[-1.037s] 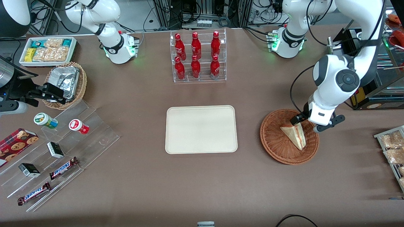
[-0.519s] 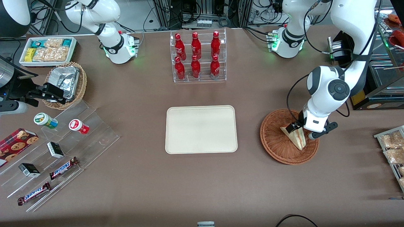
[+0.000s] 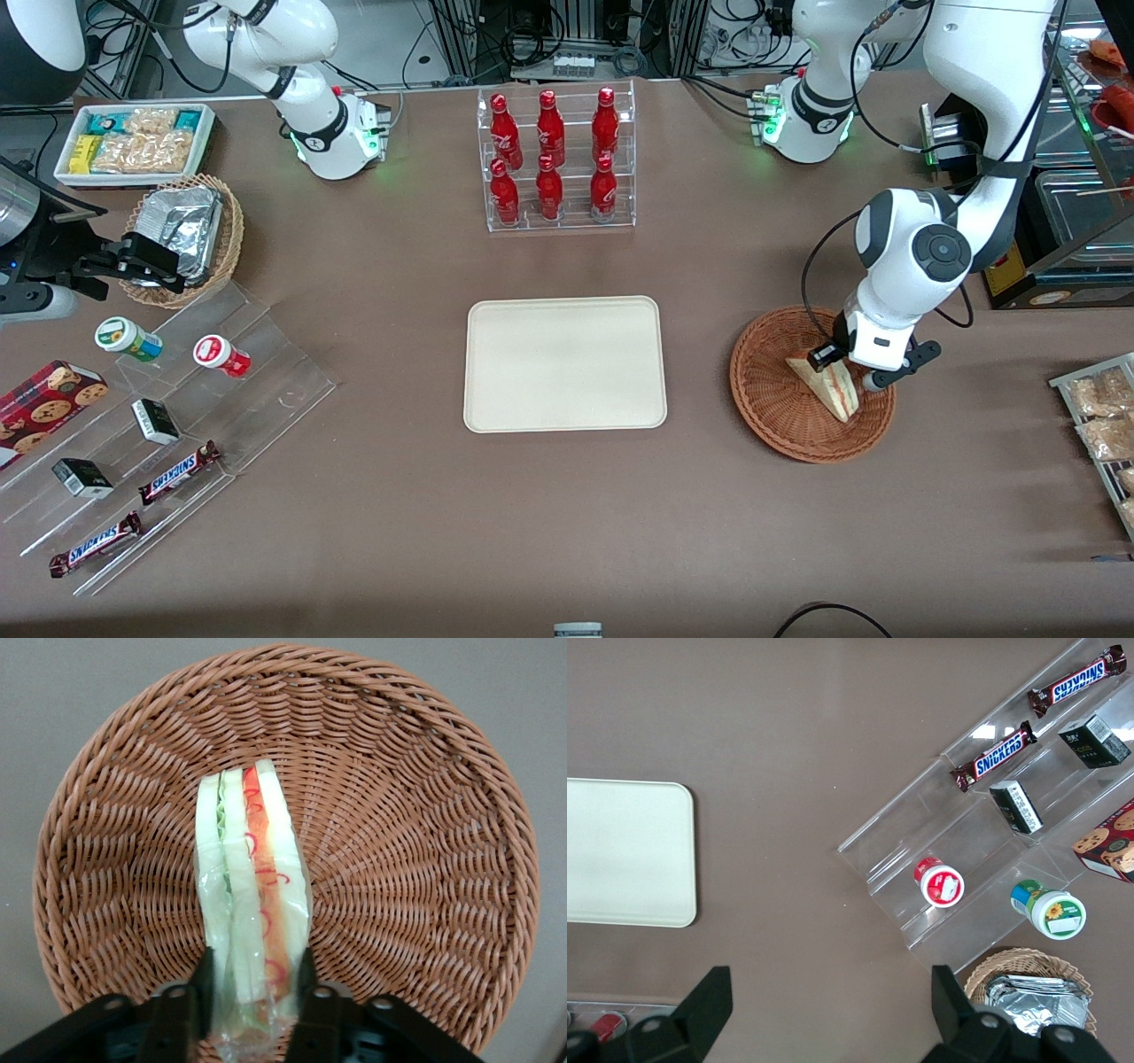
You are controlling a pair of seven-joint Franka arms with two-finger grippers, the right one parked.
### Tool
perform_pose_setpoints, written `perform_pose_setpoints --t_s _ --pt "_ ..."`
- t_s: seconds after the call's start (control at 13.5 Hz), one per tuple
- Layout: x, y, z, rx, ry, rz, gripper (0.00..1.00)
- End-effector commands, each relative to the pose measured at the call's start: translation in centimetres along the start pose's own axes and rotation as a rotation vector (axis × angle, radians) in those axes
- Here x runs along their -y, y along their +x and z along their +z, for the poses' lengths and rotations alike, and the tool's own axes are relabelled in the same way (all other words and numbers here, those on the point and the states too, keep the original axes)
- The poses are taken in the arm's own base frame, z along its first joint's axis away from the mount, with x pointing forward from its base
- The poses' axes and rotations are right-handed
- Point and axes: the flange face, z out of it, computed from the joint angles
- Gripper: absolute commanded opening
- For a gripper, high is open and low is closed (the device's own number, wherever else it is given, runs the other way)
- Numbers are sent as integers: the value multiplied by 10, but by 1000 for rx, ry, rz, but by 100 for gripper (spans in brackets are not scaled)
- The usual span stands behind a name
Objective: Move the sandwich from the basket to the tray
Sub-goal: 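Lower the left gripper and close it on the sandwich, then lift the sandwich and carry it toward the cream tray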
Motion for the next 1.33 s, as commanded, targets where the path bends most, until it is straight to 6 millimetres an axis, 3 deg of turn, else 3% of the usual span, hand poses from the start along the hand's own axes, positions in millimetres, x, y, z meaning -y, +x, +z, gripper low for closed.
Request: perform_pose_setpoints --t_s 0.0,0.22,0.52,0.67,0.89,1.04,1.26 --pt "2 -2 -10 -21 -4 0 0" --pt "1 -3 -33 -3 24 26 0" --pt "-9 2 -89 33 68 83 0" --pt "-22 7 -124 57 102 102 0" --pt "-60 -6 -165 88 121 187 0" --pt "-82 -26 -167 91 115 279 0" --pt "-113 -56 -150 123 114 393 0"
